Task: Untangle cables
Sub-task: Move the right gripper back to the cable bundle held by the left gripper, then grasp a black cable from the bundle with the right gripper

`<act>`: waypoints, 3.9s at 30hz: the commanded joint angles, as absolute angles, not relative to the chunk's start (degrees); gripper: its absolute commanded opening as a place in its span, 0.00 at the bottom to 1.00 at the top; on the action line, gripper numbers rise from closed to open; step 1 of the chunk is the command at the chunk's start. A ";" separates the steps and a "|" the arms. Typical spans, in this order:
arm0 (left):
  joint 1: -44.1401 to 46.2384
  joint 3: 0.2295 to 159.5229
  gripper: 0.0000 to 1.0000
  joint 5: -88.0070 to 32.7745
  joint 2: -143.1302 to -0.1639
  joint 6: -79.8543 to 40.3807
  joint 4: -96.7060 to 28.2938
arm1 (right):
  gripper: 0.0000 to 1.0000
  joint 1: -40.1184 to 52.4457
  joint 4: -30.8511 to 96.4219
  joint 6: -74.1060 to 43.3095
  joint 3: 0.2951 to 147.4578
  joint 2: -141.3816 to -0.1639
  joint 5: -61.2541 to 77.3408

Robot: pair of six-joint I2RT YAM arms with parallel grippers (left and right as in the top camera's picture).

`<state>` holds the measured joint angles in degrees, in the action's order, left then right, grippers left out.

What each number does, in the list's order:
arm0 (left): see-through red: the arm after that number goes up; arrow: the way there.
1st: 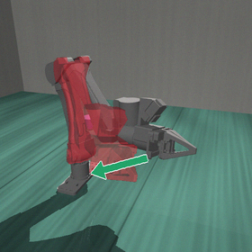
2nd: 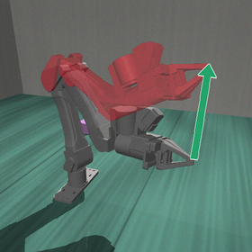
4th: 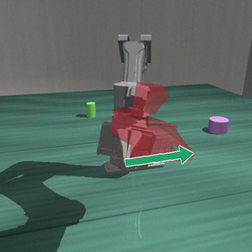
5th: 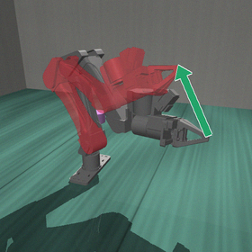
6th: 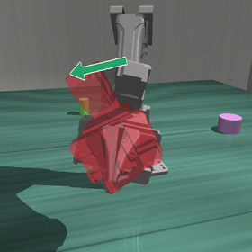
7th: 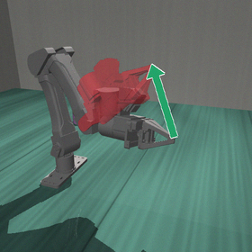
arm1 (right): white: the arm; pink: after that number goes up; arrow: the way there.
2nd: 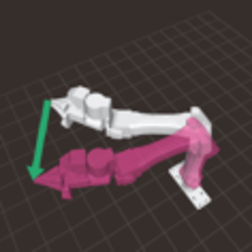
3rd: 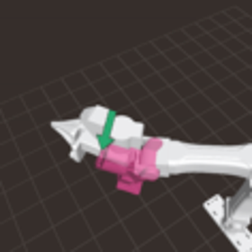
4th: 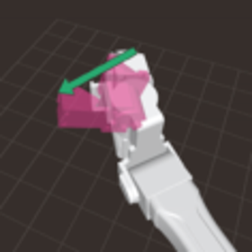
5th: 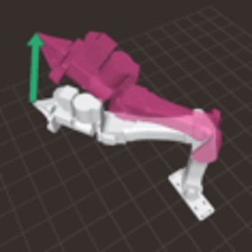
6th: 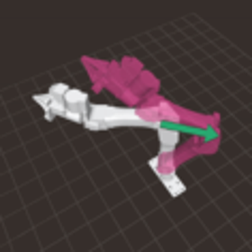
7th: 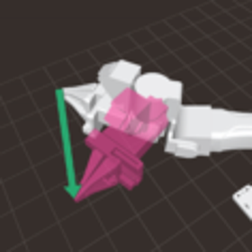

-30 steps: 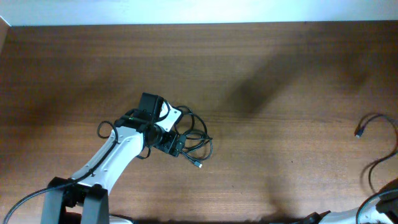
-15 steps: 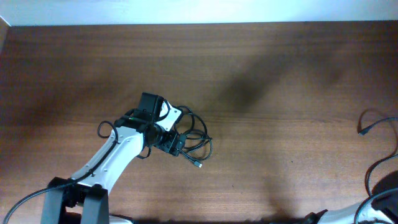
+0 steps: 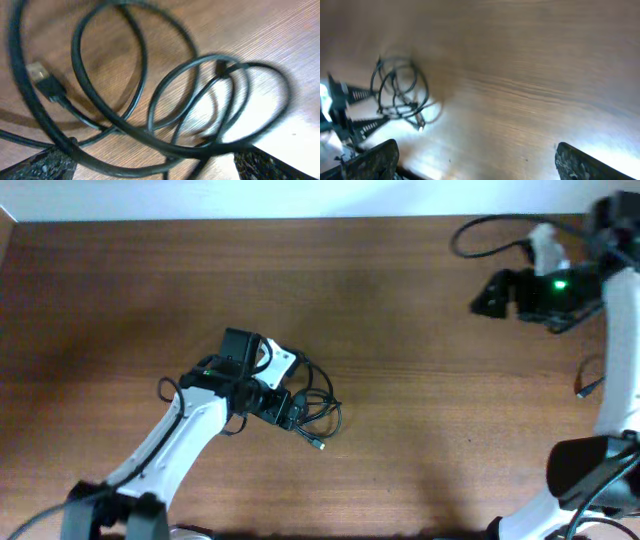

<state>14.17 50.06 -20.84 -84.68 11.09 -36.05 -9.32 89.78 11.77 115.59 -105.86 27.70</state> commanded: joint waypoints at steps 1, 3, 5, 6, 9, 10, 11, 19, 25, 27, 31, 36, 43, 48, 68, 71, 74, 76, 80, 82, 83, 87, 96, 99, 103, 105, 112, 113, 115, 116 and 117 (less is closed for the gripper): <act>14.09 52.62 0.99 -22.55 -78.39 10.98 -36.12 | 0.99 -1.91 89.14 14.81 115.70 -105.91 26.70; 14.09 52.62 0.99 -20.08 -76.03 10.61 -36.60 | 0.99 2.22 88.79 14.94 115.70 -105.91 26.68; 14.09 52.62 0.99 -14.87 -73.76 7.44 -37.30 | 0.99 6.13 88.73 16.40 115.70 -105.91 26.61; 14.09 52.62 0.99 -8.88 -72.44 3.01 -37.89 | 0.99 8.95 88.62 16.51 115.66 -105.93 26.26; 14.09 52.62 0.99 0.47 -71.26 -4.45 -39.68 | 0.99 14.63 87.83 15.51 114.89 -105.93 26.26; 13.98 52.62 0.99 3.60 -71.26 -7.68 -40.88 | 0.99 16.60 86.70 13.23 113.93 -106.04 26.22; 13.76 52.62 0.99 4.62 -71.26 -9.06 -41.41 | 0.99 17.58 85.97 11.53 113.40 -106.15 26.20; 7.97 52.60 0.99 5.19 -71.26 -13.21 -44.84 | 0.99 24.53 71.66 -15.53 101.41 -106.30 23.07; 7.97 52.58 0.99 5.19 -71.29 -13.23 -46.37 | 0.78 29.82 58.50 -42.06 90.00 -106.30 23.05; 7.97 52.60 0.99 5.19 -71.29 -13.23 -46.37 | 0.76 32.16 52.58 -49.63 85.38 -106.30 23.07; 7.97 52.58 0.99 5.21 -71.29 -13.23 -46.37 | 0.68 35.11 46.15 -56.53 80.47 -106.30 23.05; 7.99 52.58 0.99 5.19 -71.29 -13.26 -48.10 | 0.41 35.18 46.76 -56.88 80.38 -106.30 22.83; 8.10 52.56 0.99 4.69 -71.33 -13.23 -47.92 | 0.31 35.35 51.00 -59.07 80.38 -106.30 18.04; 8.19 52.56 0.99 3.05 -71.33 -13.19 -47.86 | 0.31 35.35 53.71 -59.05 80.38 -106.30 14.06; 8.19 52.56 0.99 2.11 -71.33 -13.06 -48.31 | 0.19 41.95 54.22 -73.21 80.34 -106.30 9.74; 8.19 52.56 0.99 2.13 -71.33 -13.06 -48.29 | 0.19 42.04 54.15 -74.46 80.29 -106.37 8.51; 8.19 52.56 0.99 2.11 -71.33 -13.06 -48.34 | 0.20 42.04 54.15 -74.46 80.27 -106.52 8.54; 8.19 52.56 0.99 2.11 -71.33 -13.06 -48.31 | 0.20 42.04 54.15 -74.91 80.27 -106.52 8.56; 8.19 52.56 0.99 2.13 -71.33 -13.04 -48.49 | 0.33 42.11 54.96 -75.48 80.20 -106.56 8.56; 8.19 52.56 0.99 2.13 -71.33 -13.04 -48.60 | 0.38 42.13 55.37 -75.48 79.88 -106.56 8.56; 8.19 52.56 0.99 2.13 -71.33 -13.04 -48.58 | 0.38 42.37 55.29 -75.50 79.55 -106.56 8.49; 8.19 52.56 0.99 2.13 -71.33 -13.04 -48.56 | 0.41 43.75 53.45 -75.50 77.69 -106.56 8.56; 8.19 52.56 0.99 2.20 -71.33 -13.02 -48.56 | 0.21 44.40 47.29 -78.32 76.05 -106.56 7.86; 8.19 52.56 0.99 2.35 -71.33 -12.99 -48.60 | 0.04 44.18 47.33 -78.28 76.05 -106.56 6.76; 8.19 52.56 0.99 2.35 -71.33 -12.69 -48.29 | 0.04 42.39 47.35 -74.54 76.18 -106.30 6.87; 8.19 52.56 0.99 2.31 -71.33 -11.40 -48.25 | 0.04 40.53 48.71 -70.22 76.88 -105.47 7.03; 8.19 52.56 0.99 -13.82 -71.33 -0.71 -48.03 | 0.04 33.91 54.24 -54.50 83.13 -99.00 6.81; 8.19 52.56 0.99 -16.05 -71.33 0.75 -48.07 | 0.04 33.43 54.70 -52.36 84.09 -97.97 6.79; 8.36 52.56 0.99 -21.61 -71.33 5.28 -48.12 | 0.04 32.73 55.92 -46.92 86.76 -95.46 6.72; 8.71 52.56 0.99 -23.75 -71.33 6.98 -48.12 | 0.04 32.60 56.42 -44.51 88.09 -94.35 6.76; 9.30 52.56 0.99 -24.93 -71.33 7.46 -48.10 | 0.04 32.60 56.88 -42.68 89.03 -93.49 6.74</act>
<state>8.23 51.55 -14.15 -72.10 -0.25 -48.23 32.73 55.83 -53.28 84.53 -98.24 7.33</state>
